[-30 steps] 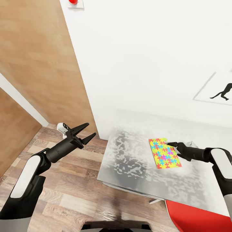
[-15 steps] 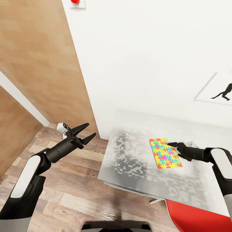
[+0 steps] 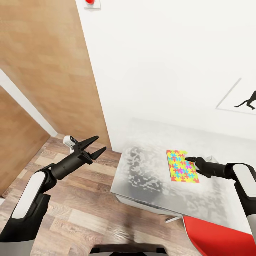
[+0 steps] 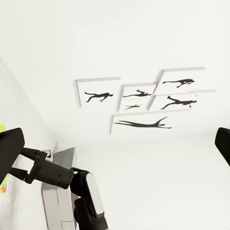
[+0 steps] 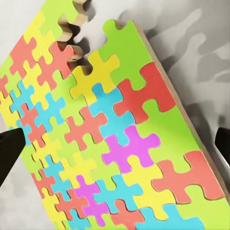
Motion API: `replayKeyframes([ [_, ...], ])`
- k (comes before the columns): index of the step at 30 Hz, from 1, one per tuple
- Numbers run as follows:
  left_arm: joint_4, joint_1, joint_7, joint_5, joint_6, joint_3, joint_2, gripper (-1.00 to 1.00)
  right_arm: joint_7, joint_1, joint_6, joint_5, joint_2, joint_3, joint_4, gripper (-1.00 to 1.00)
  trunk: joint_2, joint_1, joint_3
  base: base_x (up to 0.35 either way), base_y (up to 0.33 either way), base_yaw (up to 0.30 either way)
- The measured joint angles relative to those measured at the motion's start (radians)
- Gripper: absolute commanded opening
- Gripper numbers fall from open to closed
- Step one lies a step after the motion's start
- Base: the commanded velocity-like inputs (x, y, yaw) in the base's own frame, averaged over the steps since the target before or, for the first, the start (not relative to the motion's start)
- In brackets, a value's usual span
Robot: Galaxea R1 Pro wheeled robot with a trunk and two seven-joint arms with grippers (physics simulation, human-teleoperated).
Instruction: Put all the toys in the child's room - the three board games (two on the bed and one on the table), the two jigsaw puzzles on the table, and the tennis ball on the table - inside the toy box on the table in the child's room.
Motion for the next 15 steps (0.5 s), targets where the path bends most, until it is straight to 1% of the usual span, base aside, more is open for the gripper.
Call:
replayKeyframes([
  [6, -0.001, 0.000, 0.000, 0.000, 0.000, -0.001, 0.000, 1.00, 0.000, 0.000, 0.002, 0.011, 0.000, -0.001, -0.002, 1.00, 0.000, 0.000, 0.000, -0.011, 0.000, 0.044],
  [8, -0.001, 0.000, 0.000, 0.000, 0.000, -0.001, 0.000, 1.00, -0.002, 0.000, 0.005, 0.023, 0.000, 0.000, -0.004, 1.00, 0.000, 0.000, 0.000, -0.006, 0.000, 0.109],
  [10, -0.001, 0.000, 0.000, 0.000, 0.000, -0.001, 0.000, 1.00, -0.003, 0.000, 0.008, 0.044, -0.001, -0.001, -0.006, 1.00, 0.000, -0.001, 0.000, -0.004, 0.000, 0.172],
  [11, -0.001, 0.000, 0.000, 0.000, 0.000, -0.001, 0.000, 1.00, -0.003, 0.000, 0.006, 0.036, 0.000, -0.001, -0.004, 1.00, 0.000, -0.001, 0.000, -0.003, 0.000, 0.185],
  [12, -0.001, 0.000, 0.000, 0.000, 0.000, -0.001, 0.000, 1.00, -0.002, 0.000, 0.009, 0.043, -0.001, -0.002, -0.005, 1.00, 0.000, -0.002, 0.000, -0.003, 0.000, 0.205],
  [13, -0.001, 0.000, 0.000, 0.000, 0.000, -0.001, 0.000, 1.00, -0.002, 0.000, 0.007, 0.042, -0.001, -0.002, -0.002, 1.00, 0.000, -0.002, 0.000, -0.002, 0.000, 0.221],
  [15, -0.001, 0.000, 0.000, 0.001, 0.000, -0.001, 0.000, 1.00, -0.003, 0.000, 0.005, 0.027, 0.000, -0.001, 0.004, 1.00, 0.000, -0.003, 0.000, -0.001, 0.000, 0.239],
])
